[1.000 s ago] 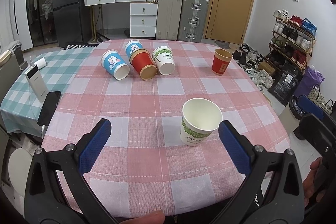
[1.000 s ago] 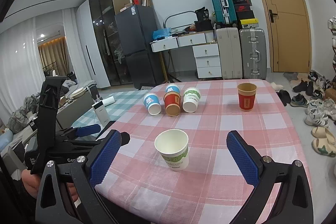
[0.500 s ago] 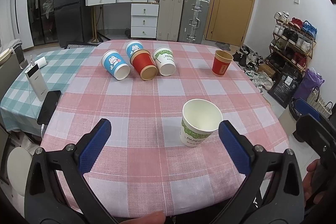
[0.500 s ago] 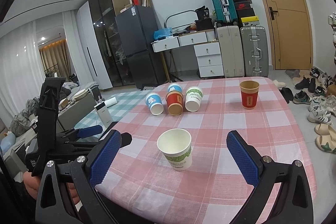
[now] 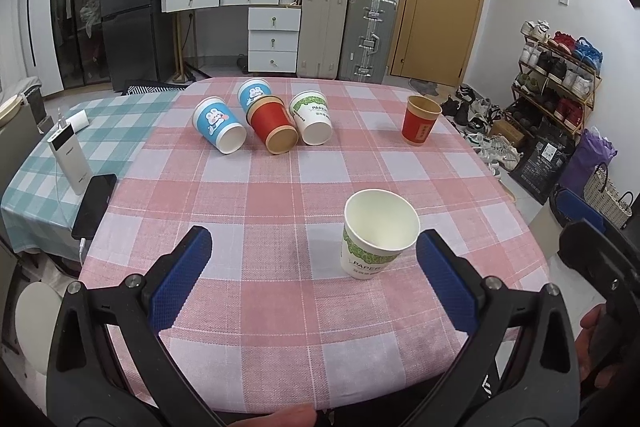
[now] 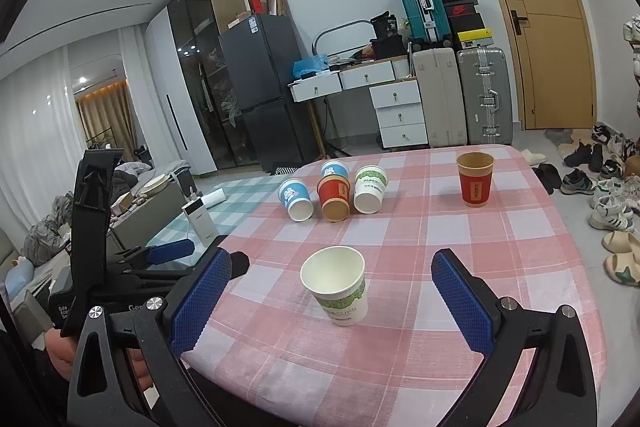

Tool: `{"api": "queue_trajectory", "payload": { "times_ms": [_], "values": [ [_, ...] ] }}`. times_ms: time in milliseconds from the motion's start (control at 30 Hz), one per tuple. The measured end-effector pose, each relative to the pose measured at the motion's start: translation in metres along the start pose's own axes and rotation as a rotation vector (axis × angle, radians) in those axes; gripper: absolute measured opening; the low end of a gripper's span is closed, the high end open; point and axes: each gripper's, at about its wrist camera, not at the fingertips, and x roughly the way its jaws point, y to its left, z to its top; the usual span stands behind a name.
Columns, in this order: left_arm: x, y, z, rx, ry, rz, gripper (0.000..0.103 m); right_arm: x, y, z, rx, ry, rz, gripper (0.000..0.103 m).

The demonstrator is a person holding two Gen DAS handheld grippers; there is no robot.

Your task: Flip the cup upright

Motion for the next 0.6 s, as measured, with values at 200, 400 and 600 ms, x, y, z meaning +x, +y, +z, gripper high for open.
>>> {"api": "queue_trajectory", "payload": {
  "times_ms": [200, 400, 600],
  "values": [
    [-0.0033, 0.0028, 0.0008, -0.010, -0.013, 0.006, 0.102, 0.0001, -0.0012, 0.0003, 0.001, 0.000, -0.001, 0.102],
    [-0.0040, 0.0028, 0.0013, -0.006, -0.014, 0.006, 0.102, -0.0002, 0.0004, 0.0005, -0.005, 0.001, 0.005, 0.102],
    [-0.0036, 0.0036, 0.0012, -0.013, -0.011, 0.017, 0.102, 0.0009, 0.0014, 0.0002, -0.003, 0.005, 0.006, 0.102]
  ]
}}
